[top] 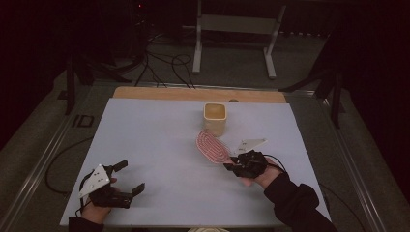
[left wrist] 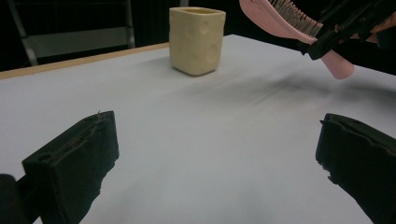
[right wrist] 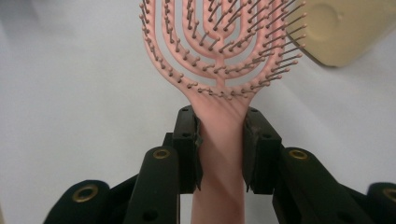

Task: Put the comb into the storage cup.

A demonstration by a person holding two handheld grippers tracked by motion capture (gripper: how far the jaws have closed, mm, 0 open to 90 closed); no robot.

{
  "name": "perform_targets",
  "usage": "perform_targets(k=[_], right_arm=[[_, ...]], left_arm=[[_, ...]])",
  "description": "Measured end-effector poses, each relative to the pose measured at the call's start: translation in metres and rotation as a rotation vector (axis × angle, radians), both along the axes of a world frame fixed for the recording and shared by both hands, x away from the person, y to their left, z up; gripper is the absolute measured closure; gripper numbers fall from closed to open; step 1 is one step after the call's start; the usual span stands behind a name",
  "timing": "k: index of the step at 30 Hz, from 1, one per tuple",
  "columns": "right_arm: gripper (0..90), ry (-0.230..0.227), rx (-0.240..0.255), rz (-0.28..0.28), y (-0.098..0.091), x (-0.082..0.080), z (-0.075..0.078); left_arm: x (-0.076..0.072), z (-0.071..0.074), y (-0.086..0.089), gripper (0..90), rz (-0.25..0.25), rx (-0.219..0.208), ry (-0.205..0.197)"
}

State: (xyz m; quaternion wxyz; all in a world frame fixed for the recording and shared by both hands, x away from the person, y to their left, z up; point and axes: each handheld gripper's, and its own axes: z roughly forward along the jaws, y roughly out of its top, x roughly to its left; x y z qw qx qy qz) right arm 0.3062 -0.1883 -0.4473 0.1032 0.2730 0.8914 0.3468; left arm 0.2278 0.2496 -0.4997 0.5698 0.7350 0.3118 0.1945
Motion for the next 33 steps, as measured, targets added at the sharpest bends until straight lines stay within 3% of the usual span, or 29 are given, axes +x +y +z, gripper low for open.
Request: perform_targets(k=[9, 14, 19, 33], right_arm=[[70.2, -0.089, 0.088, -0.035, -0.006, -0.004, 0.004], [70.2, -0.111, 0.110, -0.050, -0.009, -0.007, 0.006], [70.2, -0.156, 0.184, -0.072, -0.018, -0.011, 0.008], [70.2, -0.220, 0.206, -0.137, -0.028, -0.024, 0.006]], left_arm=[[0.000, 0.000, 0.000, 0.1, 0.000, -0.002, 0.004], [0.001, 0.000, 0.000, 0.1, -0.001, 0.000, 0.005], [0.001, 0.000, -0.001, 0.1, -0.002, -0.001, 0.007], [0.002, 0.000, -0.002, 0.1, -0.003, -0.009, 0.013]])
